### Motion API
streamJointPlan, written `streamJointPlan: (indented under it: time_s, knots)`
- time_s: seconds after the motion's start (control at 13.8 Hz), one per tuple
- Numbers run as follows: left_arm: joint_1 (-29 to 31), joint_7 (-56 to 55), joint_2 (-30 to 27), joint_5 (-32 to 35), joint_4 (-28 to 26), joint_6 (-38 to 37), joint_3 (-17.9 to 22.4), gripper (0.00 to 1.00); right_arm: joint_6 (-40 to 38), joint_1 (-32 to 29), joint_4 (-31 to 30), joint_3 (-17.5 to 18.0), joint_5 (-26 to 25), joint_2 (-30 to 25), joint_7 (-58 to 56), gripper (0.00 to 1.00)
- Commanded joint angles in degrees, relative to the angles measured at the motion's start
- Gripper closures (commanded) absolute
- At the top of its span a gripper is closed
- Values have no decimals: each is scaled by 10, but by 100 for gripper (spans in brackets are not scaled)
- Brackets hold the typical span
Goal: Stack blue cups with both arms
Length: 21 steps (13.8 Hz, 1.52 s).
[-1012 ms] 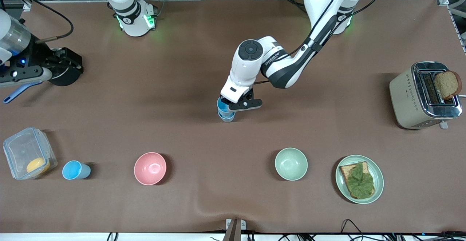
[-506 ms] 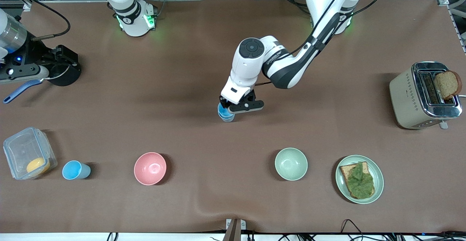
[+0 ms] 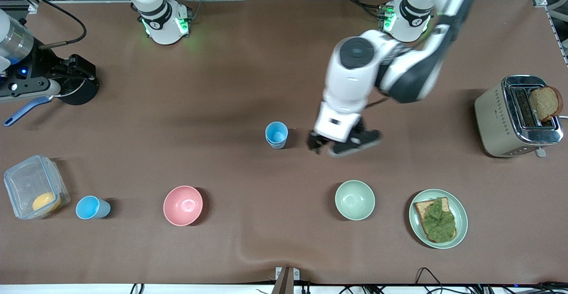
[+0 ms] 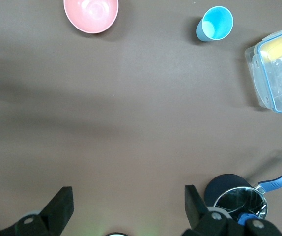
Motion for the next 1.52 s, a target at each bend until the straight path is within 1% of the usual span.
streamJointPlan:
  time_s: [0.0,0.22,0.43,0.58,0.65,0.8,0.94,1.01,1.23,1.37,1.45]
  knots:
    - [57,80,-32,-34,3,-38,-9,0,-11,-9,13,9,-4,4,-2,0]
    - [111,153,-63,-62,2,-84,-10,0,-12,-10,13,9,-4,4,-2,0]
    - [148,234,-91,-79,-4,-139,-9,0,-13,-10,13,9,-4,4,-2,0]
    - [165,291,-120,-102,-19,-172,-3,0,-12,-10,13,9,-4,4,-2,0]
    - [180,327,-144,-117,-35,-178,2,0,-12,-10,13,9,-3,4,-2,0]
    - [202,398,-211,-153,-97,-178,13,0,-12,-10,13,9,-3,4,-2,0]
    - [191,458,-267,-158,-144,-179,58,0,-12,-10,13,9,-1,5,-2,0]
    - [185,481,-284,-159,-154,-183,75,0,-13,-10,13,9,-1,4,-2,0]
    - [173,537,-308,-158,-147,-232,114,0,-12,-11,13,9,0,5,-2,0]
    - [135,539,-316,-156,-143,-234,154,0,-12,-13,12,8,0,5,-2,0]
    - [134,539,-317,-155,-138,-234,155,0,-13,-13,13,8,0,5,-2,0]
